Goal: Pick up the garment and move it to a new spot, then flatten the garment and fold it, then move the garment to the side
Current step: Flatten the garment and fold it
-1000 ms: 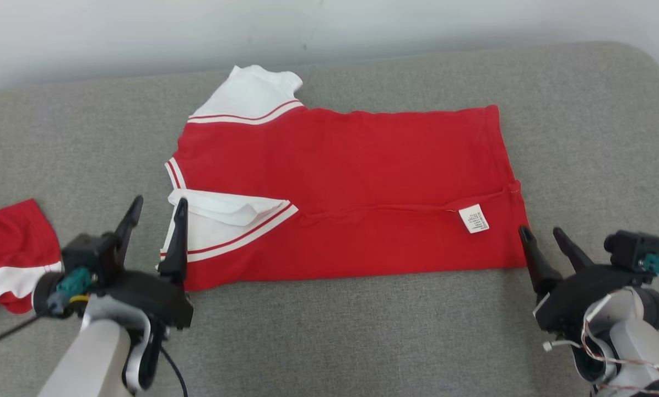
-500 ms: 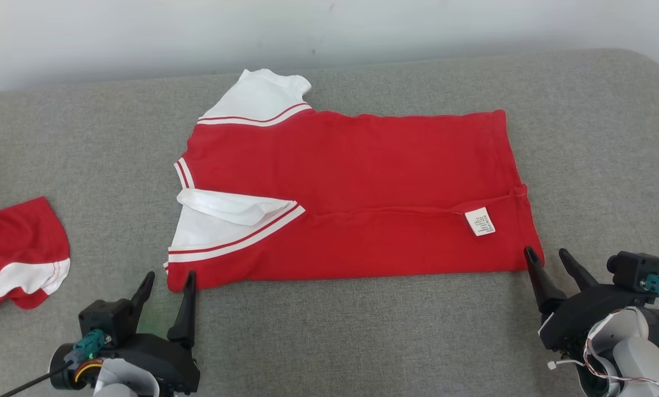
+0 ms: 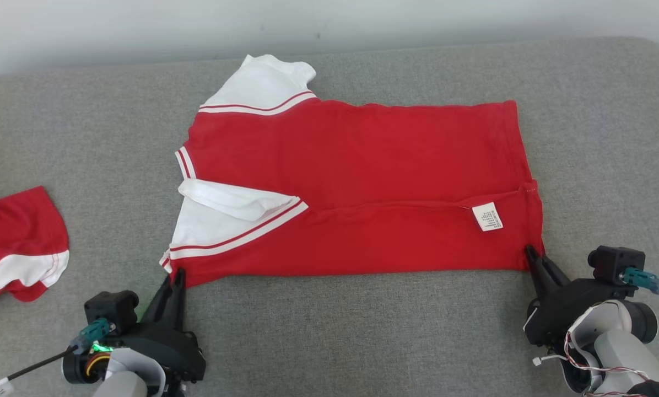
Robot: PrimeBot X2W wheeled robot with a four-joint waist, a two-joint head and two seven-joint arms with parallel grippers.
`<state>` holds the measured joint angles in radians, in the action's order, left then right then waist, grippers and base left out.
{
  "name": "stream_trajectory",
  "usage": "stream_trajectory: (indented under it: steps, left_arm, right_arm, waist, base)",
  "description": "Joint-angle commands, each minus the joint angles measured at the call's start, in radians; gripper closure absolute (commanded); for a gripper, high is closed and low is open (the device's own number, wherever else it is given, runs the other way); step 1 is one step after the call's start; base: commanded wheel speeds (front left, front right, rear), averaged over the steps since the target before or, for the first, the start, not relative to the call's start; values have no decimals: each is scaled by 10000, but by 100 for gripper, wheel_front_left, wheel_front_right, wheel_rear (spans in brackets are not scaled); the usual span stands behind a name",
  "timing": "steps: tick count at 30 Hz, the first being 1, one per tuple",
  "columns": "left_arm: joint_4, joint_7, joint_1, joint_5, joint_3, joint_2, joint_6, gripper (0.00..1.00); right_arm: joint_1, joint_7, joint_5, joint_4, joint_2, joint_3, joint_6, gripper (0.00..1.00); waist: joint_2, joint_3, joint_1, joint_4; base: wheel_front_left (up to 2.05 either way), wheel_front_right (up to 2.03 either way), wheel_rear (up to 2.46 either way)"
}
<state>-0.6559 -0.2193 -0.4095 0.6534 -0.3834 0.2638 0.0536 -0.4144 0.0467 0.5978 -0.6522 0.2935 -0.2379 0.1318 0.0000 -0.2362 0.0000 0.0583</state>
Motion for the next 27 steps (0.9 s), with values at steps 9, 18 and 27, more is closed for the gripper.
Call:
stream_trajectory:
  steps: [9, 18, 27]
  left_arm:
    - [-428, -381, 491, 99, 141, -187, 268, 100]
    - [1060, -457, 2344, 0, 684, -434, -144, 100]
    - [2319, -463, 3927, -116, 737, -660, -430, 100]
  right_arm:
    - [537, 461, 354, -246, 111, -179, -24, 100]
    - [2097, 386, 540, 694, 349, 124, -24, 100]
    - [3865, -291, 300, 2186, 347, 1063, -24, 100]
  waist:
    - [0, 1028, 0, -139]
    - [0, 1854, 0, -351]
    - [0, 1968, 0, -623]
  base:
    - [0, 0, 0]
    - [0, 0, 0]
    - [0, 0, 0]
